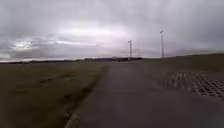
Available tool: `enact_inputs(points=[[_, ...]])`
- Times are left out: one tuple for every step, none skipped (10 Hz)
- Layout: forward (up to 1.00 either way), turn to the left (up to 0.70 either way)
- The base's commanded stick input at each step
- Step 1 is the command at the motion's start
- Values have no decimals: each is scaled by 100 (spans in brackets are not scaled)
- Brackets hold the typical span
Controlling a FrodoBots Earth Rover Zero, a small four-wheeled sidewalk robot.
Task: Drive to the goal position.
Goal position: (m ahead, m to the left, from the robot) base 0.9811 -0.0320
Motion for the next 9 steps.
enact_inputs(points=[[100,0],[100,0],[100,0],[100,0],[100,0],[100,0],[100,0],[100,0],[100,0]])
